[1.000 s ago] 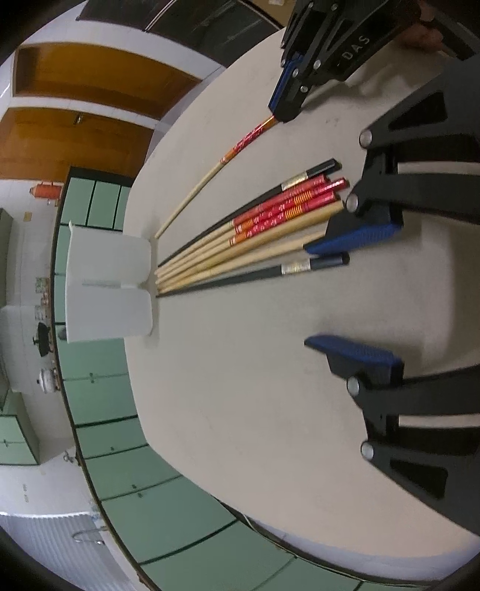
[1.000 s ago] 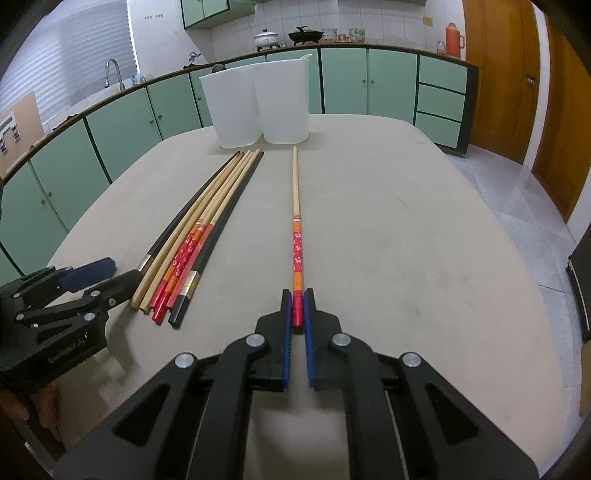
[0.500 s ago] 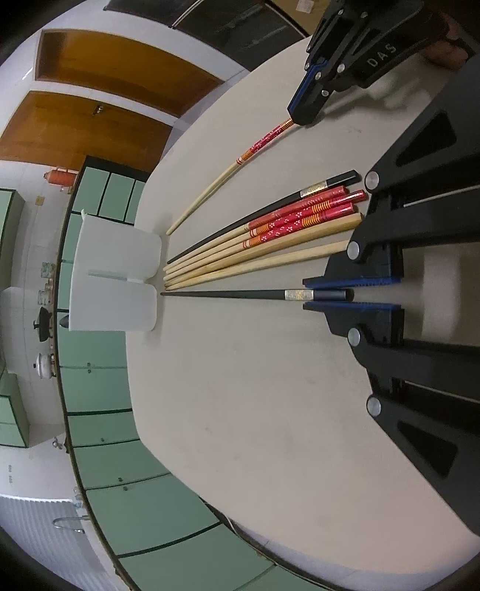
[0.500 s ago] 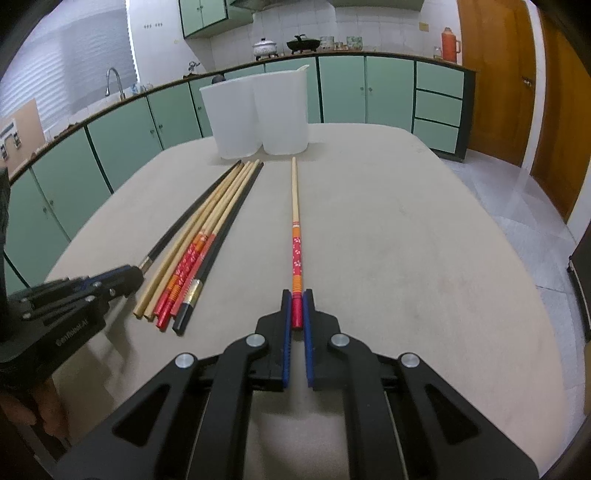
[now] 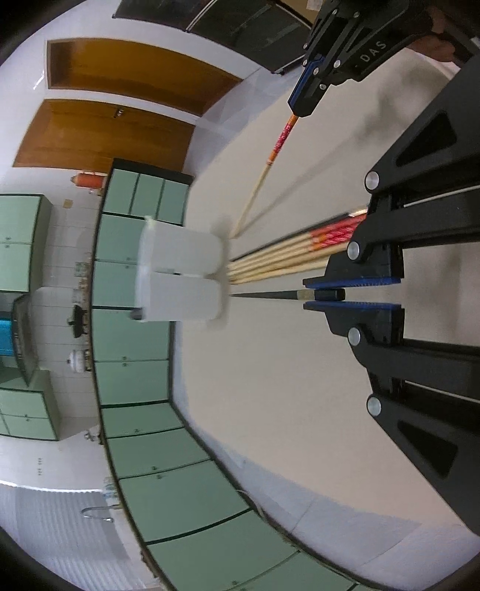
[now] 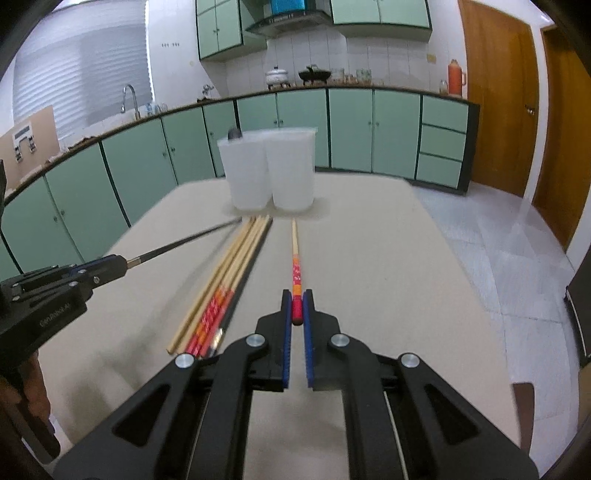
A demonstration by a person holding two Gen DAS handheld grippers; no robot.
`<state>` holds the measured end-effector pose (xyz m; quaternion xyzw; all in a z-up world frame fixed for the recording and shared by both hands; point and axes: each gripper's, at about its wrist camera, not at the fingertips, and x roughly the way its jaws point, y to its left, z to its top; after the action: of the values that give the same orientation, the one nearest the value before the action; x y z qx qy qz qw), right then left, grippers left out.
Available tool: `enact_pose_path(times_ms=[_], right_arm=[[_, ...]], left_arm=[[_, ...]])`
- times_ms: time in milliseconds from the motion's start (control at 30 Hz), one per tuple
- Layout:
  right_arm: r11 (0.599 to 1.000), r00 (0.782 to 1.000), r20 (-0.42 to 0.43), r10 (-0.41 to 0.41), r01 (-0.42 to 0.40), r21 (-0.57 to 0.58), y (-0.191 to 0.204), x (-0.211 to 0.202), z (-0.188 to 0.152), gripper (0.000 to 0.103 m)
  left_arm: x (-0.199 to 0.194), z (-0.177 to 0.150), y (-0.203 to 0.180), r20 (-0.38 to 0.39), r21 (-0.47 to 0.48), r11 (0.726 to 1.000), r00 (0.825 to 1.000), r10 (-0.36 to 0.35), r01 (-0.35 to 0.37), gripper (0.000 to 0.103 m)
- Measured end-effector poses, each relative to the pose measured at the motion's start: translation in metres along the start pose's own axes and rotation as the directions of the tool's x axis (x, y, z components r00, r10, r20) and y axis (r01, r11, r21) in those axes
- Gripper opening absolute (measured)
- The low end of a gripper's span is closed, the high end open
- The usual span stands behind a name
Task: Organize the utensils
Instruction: 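Lift both chopsticks and carry them over the white holder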
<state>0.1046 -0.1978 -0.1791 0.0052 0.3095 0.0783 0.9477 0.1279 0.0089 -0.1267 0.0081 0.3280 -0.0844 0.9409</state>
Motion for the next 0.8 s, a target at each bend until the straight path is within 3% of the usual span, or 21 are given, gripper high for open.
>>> enact_pose_path(times_ms=[400, 800], right_arm=[[0.996, 0.991, 0.110, 0.074, -0.078, 0.036, -0.025, -0.031, 0.089, 0.005], [0.989, 0.980, 0.140, 0.143, -0.146, 0.005, -0.033, -0.031, 0.169, 0.005]], left_arm=[[-0.029, 0.082, 0.005, 0.165, 0.020, 0.998, 0.984, -0.069, 0.067, 0.006], [-0.036, 0.134, 0.012, 0.236, 0.005, 0.989, 0.961, -0.148, 0.151, 0.006]])
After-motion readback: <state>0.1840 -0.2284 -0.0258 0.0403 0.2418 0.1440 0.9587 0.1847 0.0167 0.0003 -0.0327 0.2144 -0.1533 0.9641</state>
